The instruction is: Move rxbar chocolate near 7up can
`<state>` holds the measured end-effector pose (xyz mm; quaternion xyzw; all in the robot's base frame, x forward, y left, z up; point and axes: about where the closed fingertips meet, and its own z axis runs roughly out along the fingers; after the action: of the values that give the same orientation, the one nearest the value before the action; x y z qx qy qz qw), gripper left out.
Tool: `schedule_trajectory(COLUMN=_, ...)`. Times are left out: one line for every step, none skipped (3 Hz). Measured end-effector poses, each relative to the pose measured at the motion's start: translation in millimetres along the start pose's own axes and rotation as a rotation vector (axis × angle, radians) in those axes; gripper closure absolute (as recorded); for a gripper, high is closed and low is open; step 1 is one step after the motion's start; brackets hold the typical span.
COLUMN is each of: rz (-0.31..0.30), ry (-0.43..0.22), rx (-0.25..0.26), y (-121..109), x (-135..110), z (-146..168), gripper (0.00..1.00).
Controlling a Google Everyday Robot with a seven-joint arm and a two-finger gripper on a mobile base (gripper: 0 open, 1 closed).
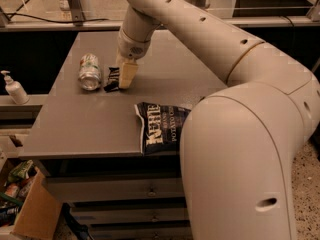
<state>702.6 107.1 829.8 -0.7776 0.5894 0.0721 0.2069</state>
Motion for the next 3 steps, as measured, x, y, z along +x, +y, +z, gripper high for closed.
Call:
schedule_trajectory(rz=-0.004, ry=0.005, rx=-0.014, y=3.4, x=-3.4, z=3.6, gripper=0.36)
schedule_trajectory(rz=-0.004, ry=0.008, rx=-0.019, y=5.4, x=-5.1, z=4.3, gripper=0.13)
schedule_trajectory(rz=-0.003, ry=0.008, rx=-0.019, y=6.0, x=-5.5, z=2.8, gripper=0.0)
